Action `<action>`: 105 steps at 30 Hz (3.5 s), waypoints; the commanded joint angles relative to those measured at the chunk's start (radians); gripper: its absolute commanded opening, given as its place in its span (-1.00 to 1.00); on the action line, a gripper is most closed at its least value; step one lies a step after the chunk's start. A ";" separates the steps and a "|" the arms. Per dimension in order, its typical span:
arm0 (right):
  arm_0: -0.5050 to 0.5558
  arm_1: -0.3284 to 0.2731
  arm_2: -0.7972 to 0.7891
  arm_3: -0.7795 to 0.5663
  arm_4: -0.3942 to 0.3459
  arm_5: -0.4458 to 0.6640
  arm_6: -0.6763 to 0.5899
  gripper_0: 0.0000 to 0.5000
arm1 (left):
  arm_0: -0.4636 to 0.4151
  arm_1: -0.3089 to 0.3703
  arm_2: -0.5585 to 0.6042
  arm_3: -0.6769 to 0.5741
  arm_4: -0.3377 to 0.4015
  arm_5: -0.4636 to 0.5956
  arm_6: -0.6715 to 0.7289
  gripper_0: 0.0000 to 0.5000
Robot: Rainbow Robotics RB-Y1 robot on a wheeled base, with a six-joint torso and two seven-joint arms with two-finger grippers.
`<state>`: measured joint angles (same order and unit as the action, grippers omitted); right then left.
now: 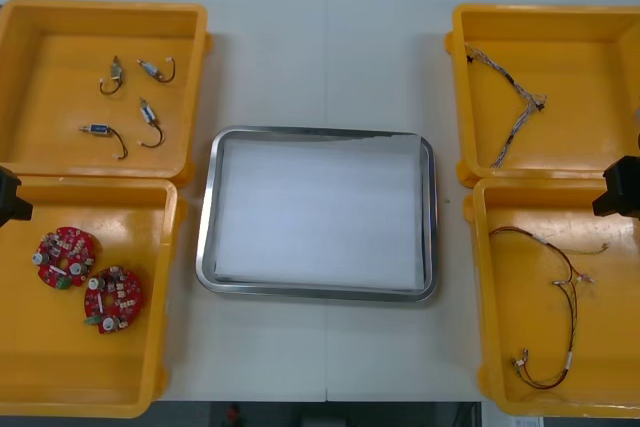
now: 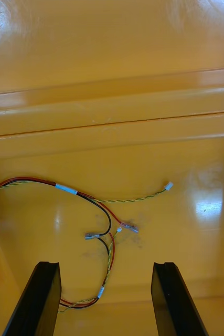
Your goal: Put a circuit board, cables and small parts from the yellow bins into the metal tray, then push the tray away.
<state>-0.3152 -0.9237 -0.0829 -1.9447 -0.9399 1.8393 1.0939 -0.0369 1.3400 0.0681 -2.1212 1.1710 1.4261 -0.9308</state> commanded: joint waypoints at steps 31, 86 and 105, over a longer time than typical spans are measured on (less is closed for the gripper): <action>-0.021 0.000 0.005 -0.005 0.001 -0.002 0.041 1.00 | 0.014 0.047 0.029 0.000 0.007 0.007 -0.029 1.00; -0.021 0.000 0.005 -0.005 0.001 -0.002 0.041 1.00 | 0.014 0.047 0.029 0.000 0.007 0.007 -0.029 1.00; 0.039 -0.012 0.021 -0.013 -0.022 0.015 0.023 1.00 | 0.043 0.001 0.001 0.000 0.007 0.002 -0.031 1.00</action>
<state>-0.3026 -0.9227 -0.0646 -1.9308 -0.9490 1.8433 1.0938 -0.0277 1.3379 0.0662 -2.1212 1.1722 1.4261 -0.9308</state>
